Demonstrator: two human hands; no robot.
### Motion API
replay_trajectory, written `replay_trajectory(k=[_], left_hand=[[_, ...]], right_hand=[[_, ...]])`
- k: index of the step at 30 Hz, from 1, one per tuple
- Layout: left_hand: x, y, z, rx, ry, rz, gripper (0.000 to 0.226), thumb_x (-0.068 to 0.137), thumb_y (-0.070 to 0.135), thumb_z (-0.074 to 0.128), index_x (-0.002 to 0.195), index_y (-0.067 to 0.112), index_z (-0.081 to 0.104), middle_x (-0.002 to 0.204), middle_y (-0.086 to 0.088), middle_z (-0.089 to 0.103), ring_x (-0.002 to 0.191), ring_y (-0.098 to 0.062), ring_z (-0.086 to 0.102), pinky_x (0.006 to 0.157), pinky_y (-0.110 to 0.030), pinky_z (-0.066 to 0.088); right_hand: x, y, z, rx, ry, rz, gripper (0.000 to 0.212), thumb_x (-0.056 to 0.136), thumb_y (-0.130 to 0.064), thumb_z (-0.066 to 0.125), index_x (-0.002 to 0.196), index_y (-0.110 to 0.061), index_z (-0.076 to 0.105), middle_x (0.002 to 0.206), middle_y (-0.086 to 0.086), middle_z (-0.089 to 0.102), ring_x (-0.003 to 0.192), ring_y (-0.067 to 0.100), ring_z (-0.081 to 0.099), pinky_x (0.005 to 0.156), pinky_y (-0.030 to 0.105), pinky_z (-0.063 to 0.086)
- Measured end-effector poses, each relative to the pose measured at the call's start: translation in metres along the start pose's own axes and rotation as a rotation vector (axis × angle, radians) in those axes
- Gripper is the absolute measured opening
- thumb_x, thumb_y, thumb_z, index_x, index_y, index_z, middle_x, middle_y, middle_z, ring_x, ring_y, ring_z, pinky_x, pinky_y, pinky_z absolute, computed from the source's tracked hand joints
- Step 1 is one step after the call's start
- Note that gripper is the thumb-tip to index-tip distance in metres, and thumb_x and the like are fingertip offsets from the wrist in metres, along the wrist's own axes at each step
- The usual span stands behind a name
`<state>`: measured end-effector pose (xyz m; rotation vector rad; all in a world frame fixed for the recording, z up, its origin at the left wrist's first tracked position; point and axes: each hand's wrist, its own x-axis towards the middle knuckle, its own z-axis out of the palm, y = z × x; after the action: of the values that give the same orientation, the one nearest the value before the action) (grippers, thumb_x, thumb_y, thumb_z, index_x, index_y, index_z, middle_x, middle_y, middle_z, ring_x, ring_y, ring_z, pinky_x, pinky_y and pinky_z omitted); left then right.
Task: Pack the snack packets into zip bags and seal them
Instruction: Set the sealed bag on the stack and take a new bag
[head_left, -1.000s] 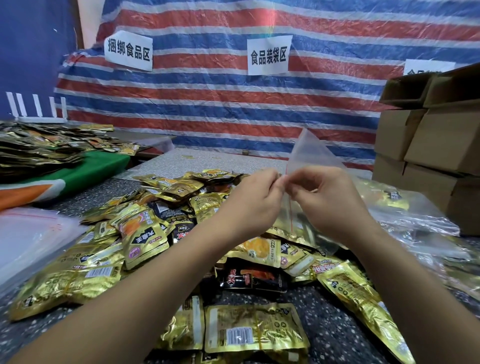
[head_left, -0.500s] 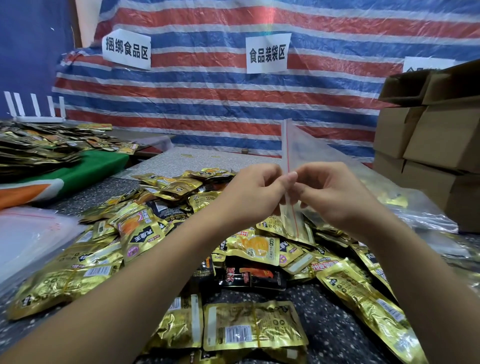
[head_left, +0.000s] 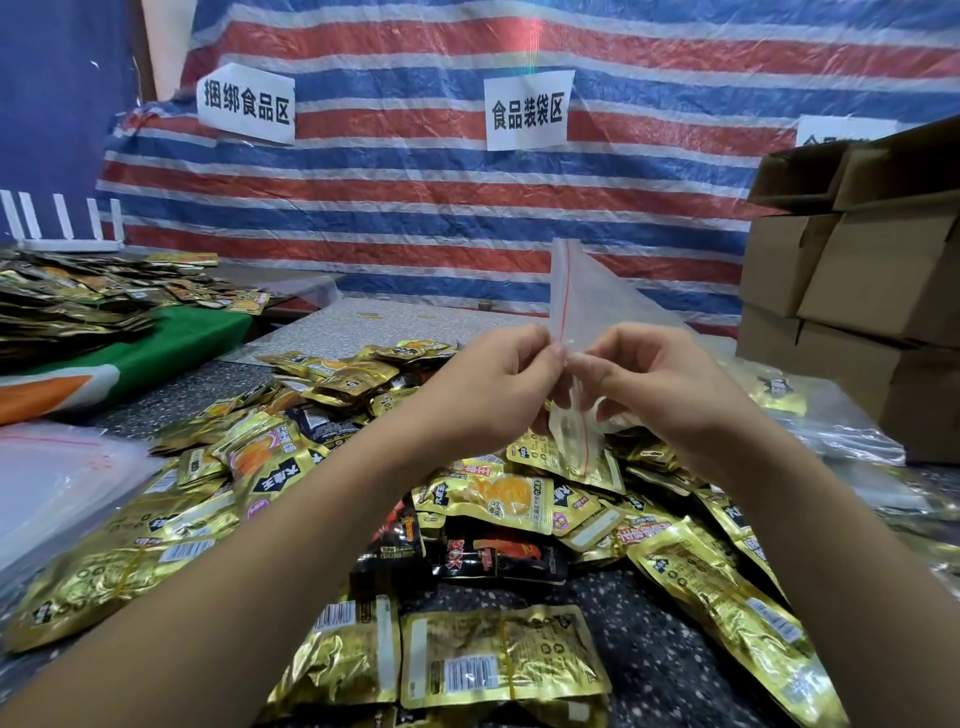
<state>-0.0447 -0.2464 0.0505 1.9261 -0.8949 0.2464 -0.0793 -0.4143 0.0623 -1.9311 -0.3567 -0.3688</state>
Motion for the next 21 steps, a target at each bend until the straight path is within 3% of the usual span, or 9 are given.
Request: replay_trajectory(k=[5,8,11,13,16,18,21], left_hand=[[0.004,-0.004,-0.007,0.036,0.089,-0.098,0.032,0.104,0.026,0.042,0.083,0.010,0.060,0.070,0.000,0.062,0.053,-0.010,0.057,0.057,-0.036,0.050],[0.007,-0.010,-0.015,0.110,0.201,-0.121,0.031,0.100,0.020,0.042,0.080,0.001,0.058,0.066,-0.004,0.058,0.055,-0.015,0.052,0.056,-0.037,0.044],[0.006,-0.012,-0.006,0.237,0.205,-0.109,0.033,0.101,0.027,0.042,0.084,0.003,0.058,0.071,-0.012,0.060,0.058,-0.018,0.049,0.056,-0.037,0.042],[0.003,-0.010,0.003,0.352,0.225,-0.083,0.035,0.101,0.043,0.041,0.092,0.013,0.057,0.076,-0.004,0.061,0.066,-0.014,0.056,0.062,-0.037,0.049],[-0.004,-0.003,0.010,0.484,0.310,0.035,0.043,0.094,0.062,0.042,0.112,0.022,0.043,0.078,0.007,0.059,0.072,-0.013,0.059,0.062,-0.036,0.049],[-0.007,0.001,0.012,0.476,0.314,0.091,0.044,0.093,0.060,0.045,0.118,0.025,0.036,0.076,0.009,0.056,0.069,-0.012,0.059,0.059,-0.035,0.047],[-0.009,0.004,0.016,0.472,0.287,0.105,0.044,0.093,0.051,0.048,0.125,0.025,0.031,0.077,0.009,0.055,0.069,-0.012,0.058,0.058,-0.035,0.046]], right_hand=[[0.005,0.003,-0.004,-0.034,0.221,0.031,0.018,0.096,-0.015,0.062,0.079,-0.008,0.059,0.056,-0.003,0.065,0.053,0.010,0.062,0.052,0.022,0.051],[0.006,0.005,-0.013,-0.055,0.362,0.036,0.019,0.097,-0.015,0.061,0.080,-0.008,0.059,0.053,-0.007,0.063,0.051,0.008,0.061,0.055,0.028,0.053],[0.006,0.008,-0.005,-0.186,0.430,-0.001,0.018,0.094,-0.014,0.063,0.077,-0.008,0.061,0.055,-0.002,0.065,0.049,0.010,0.062,0.057,0.035,0.056],[0.005,0.009,0.005,-0.331,0.454,-0.077,0.019,0.090,-0.016,0.065,0.072,-0.011,0.060,0.057,0.002,0.065,0.051,0.011,0.063,0.056,0.033,0.054],[0.003,0.009,0.013,-0.515,0.483,-0.178,0.022,0.086,-0.019,0.067,0.066,-0.016,0.058,0.059,-0.002,0.061,0.056,0.010,0.058,0.051,0.014,0.041],[0.004,0.010,0.014,-0.528,0.492,-0.183,0.020,0.086,-0.016,0.067,0.067,-0.015,0.058,0.062,-0.002,0.062,0.059,0.011,0.057,0.052,0.015,0.039],[0.005,0.012,0.015,-0.470,0.469,-0.155,0.017,0.089,-0.017,0.066,0.074,-0.011,0.063,0.065,0.002,0.064,0.059,0.015,0.063,0.055,0.029,0.050]])
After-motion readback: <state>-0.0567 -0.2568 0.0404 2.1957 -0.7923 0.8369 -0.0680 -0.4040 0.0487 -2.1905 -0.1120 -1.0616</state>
